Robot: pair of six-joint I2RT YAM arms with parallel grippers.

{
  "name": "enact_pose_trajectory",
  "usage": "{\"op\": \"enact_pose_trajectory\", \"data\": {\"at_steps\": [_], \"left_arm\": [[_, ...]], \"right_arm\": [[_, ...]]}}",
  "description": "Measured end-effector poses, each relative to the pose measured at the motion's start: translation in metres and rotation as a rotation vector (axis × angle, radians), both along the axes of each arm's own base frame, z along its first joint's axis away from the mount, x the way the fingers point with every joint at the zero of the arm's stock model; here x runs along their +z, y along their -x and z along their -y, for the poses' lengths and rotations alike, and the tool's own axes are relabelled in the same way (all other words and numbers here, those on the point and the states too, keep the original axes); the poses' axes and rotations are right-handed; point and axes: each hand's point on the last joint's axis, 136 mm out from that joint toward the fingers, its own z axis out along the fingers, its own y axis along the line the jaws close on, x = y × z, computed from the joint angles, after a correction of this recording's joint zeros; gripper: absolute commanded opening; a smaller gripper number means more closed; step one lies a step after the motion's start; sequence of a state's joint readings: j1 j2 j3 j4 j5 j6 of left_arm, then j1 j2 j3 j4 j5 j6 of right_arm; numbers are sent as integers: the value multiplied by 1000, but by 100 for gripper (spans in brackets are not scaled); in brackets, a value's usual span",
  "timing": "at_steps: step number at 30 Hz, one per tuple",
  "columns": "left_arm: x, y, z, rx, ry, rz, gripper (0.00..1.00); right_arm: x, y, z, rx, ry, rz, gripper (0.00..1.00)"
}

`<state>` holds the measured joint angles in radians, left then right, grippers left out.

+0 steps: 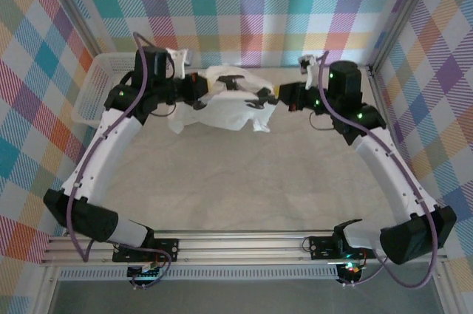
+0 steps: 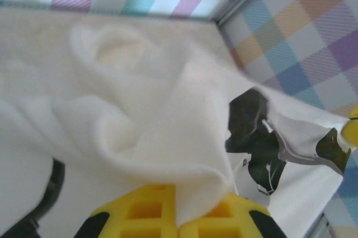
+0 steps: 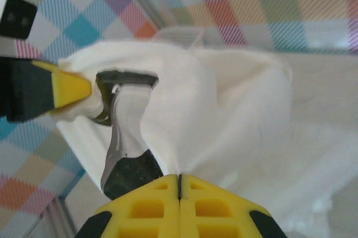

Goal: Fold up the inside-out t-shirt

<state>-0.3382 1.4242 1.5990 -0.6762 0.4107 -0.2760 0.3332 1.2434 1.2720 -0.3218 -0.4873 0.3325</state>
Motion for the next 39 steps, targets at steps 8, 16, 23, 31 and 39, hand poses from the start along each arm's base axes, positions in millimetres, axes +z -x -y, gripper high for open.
{"op": "enact_pose_trajectory", "data": {"at_steps": [8, 16, 23, 31, 39], "left_arm": [[-215, 95, -22, 43, -205, -567, 52], [-190, 76, -19, 66, -218, -490, 56], [-216, 28, -14, 106, -307, -490, 58], [-263, -22, -8, 157, -371, -520, 77], [-285, -76, 22, 136, -262, -535, 32]], "right_arm": [[-229, 99, 24, -40, 129, -694, 45], [-163, 57, 15, -63, 140, -511, 46], [-203, 12, -47, -7, 275, -596, 54], [-266, -11, -102, -19, 302, -768, 75], [-312, -17, -142, -6, 268, -876, 1]]}}
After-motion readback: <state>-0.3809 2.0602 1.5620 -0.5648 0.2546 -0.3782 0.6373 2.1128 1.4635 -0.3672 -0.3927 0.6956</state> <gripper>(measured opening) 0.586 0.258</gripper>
